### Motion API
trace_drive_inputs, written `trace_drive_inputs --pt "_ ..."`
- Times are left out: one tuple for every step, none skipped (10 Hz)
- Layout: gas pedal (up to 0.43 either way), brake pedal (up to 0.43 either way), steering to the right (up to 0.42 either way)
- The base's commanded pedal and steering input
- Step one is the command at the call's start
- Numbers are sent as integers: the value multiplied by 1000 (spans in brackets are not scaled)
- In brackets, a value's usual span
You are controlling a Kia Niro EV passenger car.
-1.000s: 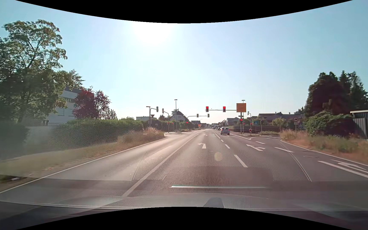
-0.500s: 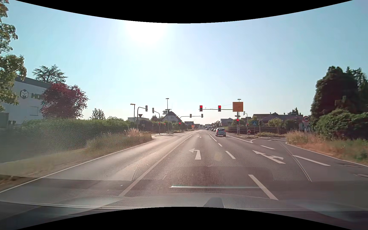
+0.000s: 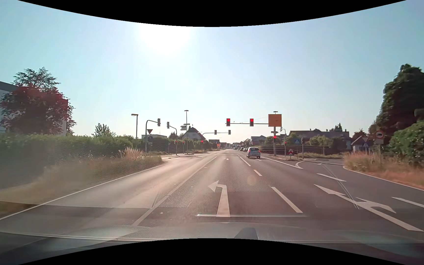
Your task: Follow the waypoints while adhering to traffic rules and regulations
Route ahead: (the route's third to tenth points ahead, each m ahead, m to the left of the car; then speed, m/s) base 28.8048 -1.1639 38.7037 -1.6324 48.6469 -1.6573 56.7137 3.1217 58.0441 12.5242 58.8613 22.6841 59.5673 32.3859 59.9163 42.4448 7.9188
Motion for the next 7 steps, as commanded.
trace_drive_inputs --pt "0 0 4" --pt "0 0 5" --pt "0 0 4" --pt "0 0 1" --pt "0 0 1" --pt "0 0 1" --pt "0 6 1"
